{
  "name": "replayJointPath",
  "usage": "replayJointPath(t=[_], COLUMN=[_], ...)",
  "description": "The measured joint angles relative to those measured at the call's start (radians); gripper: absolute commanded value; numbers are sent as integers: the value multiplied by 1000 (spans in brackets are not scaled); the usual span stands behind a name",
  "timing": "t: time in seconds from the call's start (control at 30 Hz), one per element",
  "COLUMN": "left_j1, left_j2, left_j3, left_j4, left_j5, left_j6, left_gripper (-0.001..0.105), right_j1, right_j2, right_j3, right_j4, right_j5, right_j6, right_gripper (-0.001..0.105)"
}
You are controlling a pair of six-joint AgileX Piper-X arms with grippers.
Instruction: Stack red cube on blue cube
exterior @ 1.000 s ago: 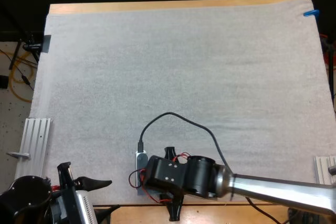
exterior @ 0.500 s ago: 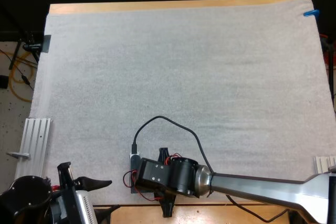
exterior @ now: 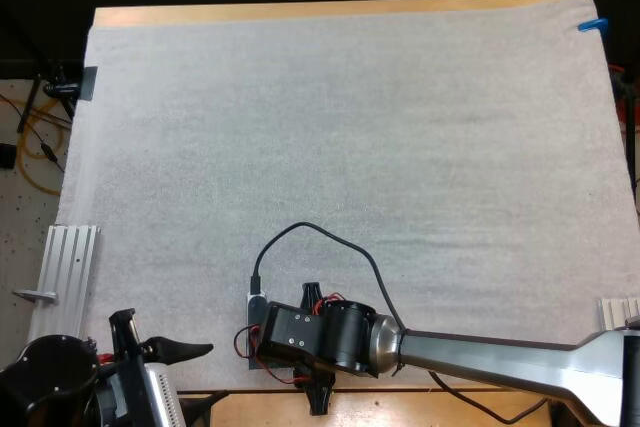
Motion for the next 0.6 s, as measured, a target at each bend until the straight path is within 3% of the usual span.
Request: replayJointPath(t=[0.4, 0.6], left_j1=[0, 0], left_j2=[0, 0], left_j3=[0, 0], left_j4=[-17, -145], left_j5=[0, -28], left_j6=[0, -4], left_gripper=[47, 47], right_j1=[-6, -125], right_j2=[-186, -291], right_j3=[-18, -17], right_j4=[47, -35], right_j5=[0, -27], right_j6=[51, 99], right_gripper=[55, 55])
